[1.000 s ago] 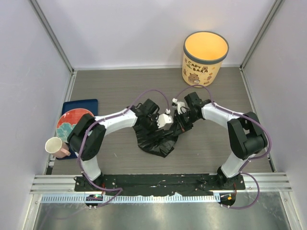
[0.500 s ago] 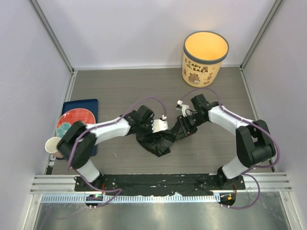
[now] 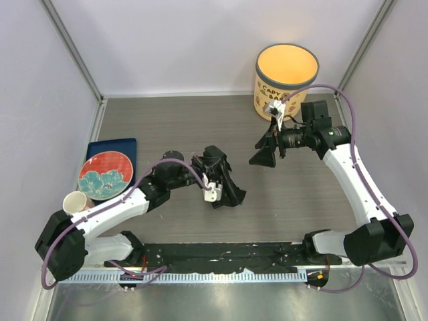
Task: Put the trash bags into the trash bin
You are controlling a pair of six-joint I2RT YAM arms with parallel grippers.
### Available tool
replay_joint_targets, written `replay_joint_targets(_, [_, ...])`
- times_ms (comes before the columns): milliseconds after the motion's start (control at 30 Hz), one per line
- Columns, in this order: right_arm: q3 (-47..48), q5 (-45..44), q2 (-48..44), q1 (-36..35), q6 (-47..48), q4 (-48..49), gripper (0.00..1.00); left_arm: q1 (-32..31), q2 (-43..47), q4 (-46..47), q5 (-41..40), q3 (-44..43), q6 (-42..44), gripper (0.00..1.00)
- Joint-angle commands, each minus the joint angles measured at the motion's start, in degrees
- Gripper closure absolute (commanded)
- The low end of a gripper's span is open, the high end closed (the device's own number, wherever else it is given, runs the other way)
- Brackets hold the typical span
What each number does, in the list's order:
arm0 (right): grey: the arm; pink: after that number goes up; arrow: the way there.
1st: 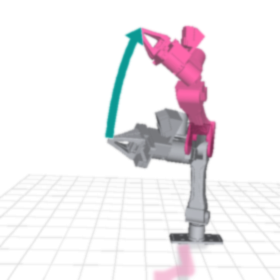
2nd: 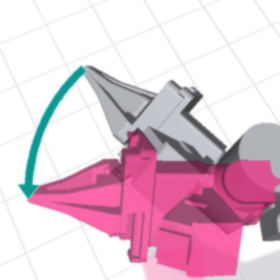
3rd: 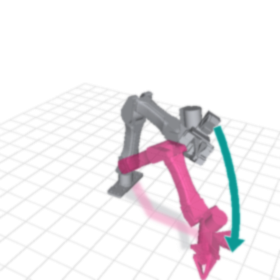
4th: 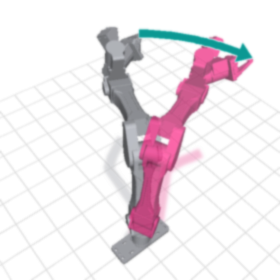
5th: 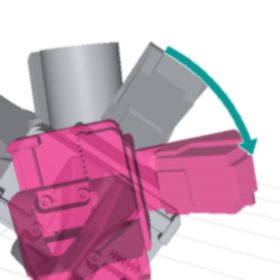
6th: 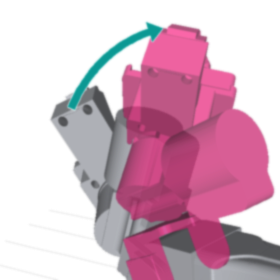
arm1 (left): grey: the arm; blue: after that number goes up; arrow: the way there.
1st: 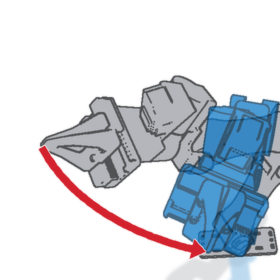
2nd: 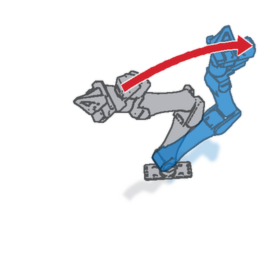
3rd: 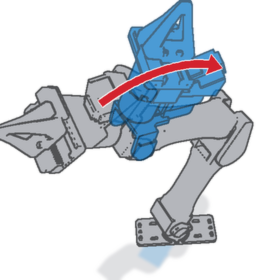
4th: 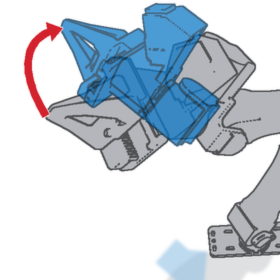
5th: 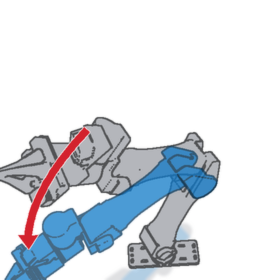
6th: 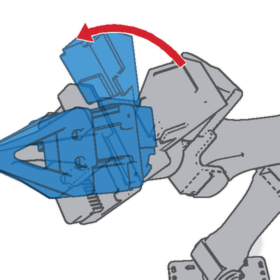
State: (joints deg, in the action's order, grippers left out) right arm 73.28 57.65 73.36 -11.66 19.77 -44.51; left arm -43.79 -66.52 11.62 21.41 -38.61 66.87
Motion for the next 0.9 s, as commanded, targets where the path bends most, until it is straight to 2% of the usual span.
replay_joint_targets(0, [1.2,6.6,5.1,-2.6,3.3,-3.2,0.11,-1.2,2.2,8.4,5.4,0.6,10.1,1.00])
replay_joint_targets(133, [0.2,7.6,7.8,-7.6,2.4,-1.4,0.13,-2.9,3.4,8.6,5.5,0.5,11.6,1.00])
replay_joint_targets(233, [-3.9,6.1,7.2,-10.1,-4.6,8.4,0.16,-3.6,3.3,8.4,4.8,-0.2,11.5,1.00])
replay_joint_targets(367, [-10.1,7.5,5.2,-12.5,-18.1,28.0,0.17,-3.8,2.9,8.2,4.3,-1.2,11.3,1.00])
replay_joint_targets(567, [-17.8,3.4,4.5,-18.1,-27.0,41.0,0.18,-3.8,1.7,7.9,2.0,-3.5,7.4,1.00])
replay_joint_targets(633, [-19.6,1.2,5.0,-18.0,-25.6,39.9,0.29,-3.8,1.7,7.9,1.5,-4.2,5.8,1.00])
replay_joint_targets(667, [-19.5,1.2,5.5,-18.0,-23.5,38.1,0.41,-3.8,2.3,7.5,1.0,-4.4,5.5,1.00])
replay_joint_targets(700, [-19.4,0.9,5.3,-17.7,-23.2,37.5,0.73,-3.8,2.4,6.6,0.7,-4.5,5.2,1.00])
replay_joint_targets(767, [-19.1,0.2,3.1,-17.0,-22.6,35.1,0.93,-3.7,3.3,5.6,-0.9,-4.3,3.8,1.00])
replay_joint_targets(800, [-19.3,-0.2,2.2,-16.6,-22.5,34.2,0.99,-3.8,4.0,4.3,-2.6,-4.2,3.4,1.00])
replay_joint_targets(867, [-19.4,-1.7,-1.2,-16.6,-23.1,32.3,0.99,-3.6,4.6,3.3,-4.1,-3.1,1.5,1.00])
